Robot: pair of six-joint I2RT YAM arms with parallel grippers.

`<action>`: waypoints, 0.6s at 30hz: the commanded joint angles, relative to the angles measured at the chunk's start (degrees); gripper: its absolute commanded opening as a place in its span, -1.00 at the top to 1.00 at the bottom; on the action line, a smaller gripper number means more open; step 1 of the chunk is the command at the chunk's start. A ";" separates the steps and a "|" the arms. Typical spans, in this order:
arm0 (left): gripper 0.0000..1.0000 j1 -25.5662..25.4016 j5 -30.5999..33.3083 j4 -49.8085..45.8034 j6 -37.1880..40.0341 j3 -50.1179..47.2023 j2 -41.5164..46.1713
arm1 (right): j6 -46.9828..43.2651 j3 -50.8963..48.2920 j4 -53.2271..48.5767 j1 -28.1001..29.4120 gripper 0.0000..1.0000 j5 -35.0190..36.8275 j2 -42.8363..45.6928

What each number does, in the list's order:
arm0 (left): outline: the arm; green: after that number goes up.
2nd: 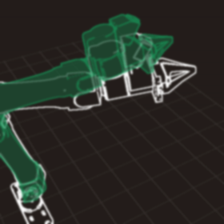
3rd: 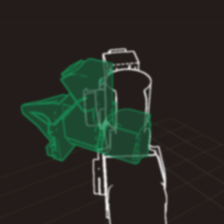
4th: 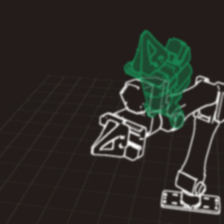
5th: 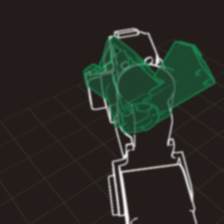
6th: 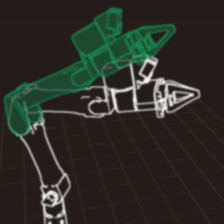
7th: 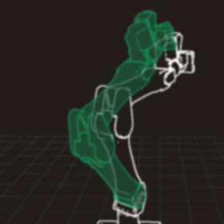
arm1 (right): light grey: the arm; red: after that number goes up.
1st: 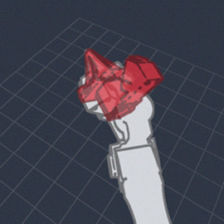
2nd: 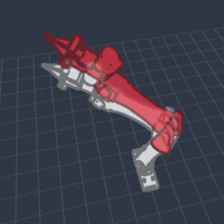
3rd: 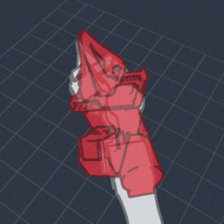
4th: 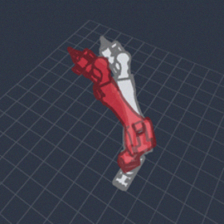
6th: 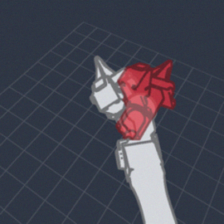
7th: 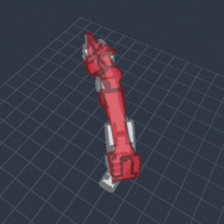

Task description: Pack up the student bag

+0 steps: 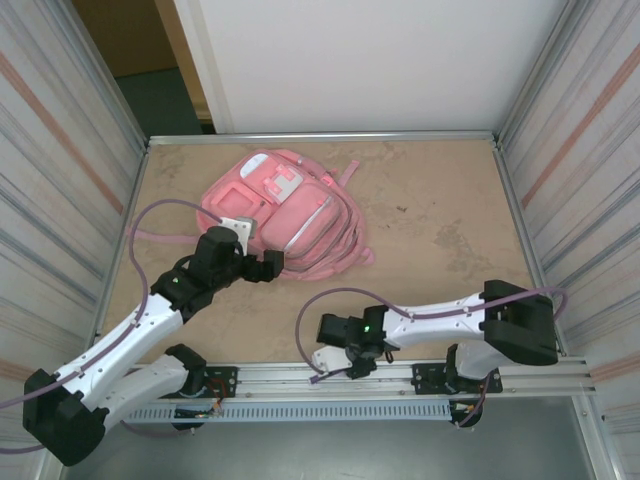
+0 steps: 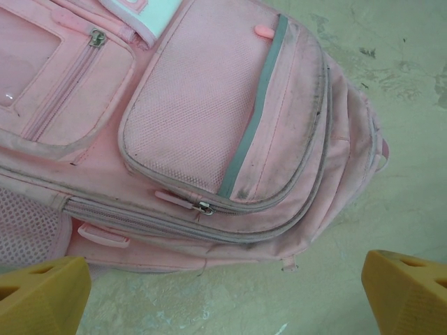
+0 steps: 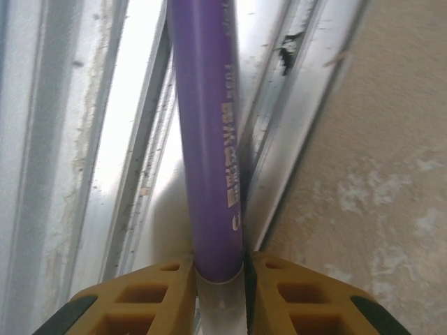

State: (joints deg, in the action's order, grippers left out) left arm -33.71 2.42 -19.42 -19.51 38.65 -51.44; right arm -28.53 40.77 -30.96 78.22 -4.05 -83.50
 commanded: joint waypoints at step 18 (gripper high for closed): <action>-0.97 2.89 -25.00 7.65 -9.68 2.90 -4.50 | 19.16 -9.75 26.83 -30.60 0.57 -2.41 20.27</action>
State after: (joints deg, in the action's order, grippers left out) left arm -32.01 -16.60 -15.94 -23.92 41.98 -54.39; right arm -13.04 32.05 -8.78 48.42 -5.26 -64.75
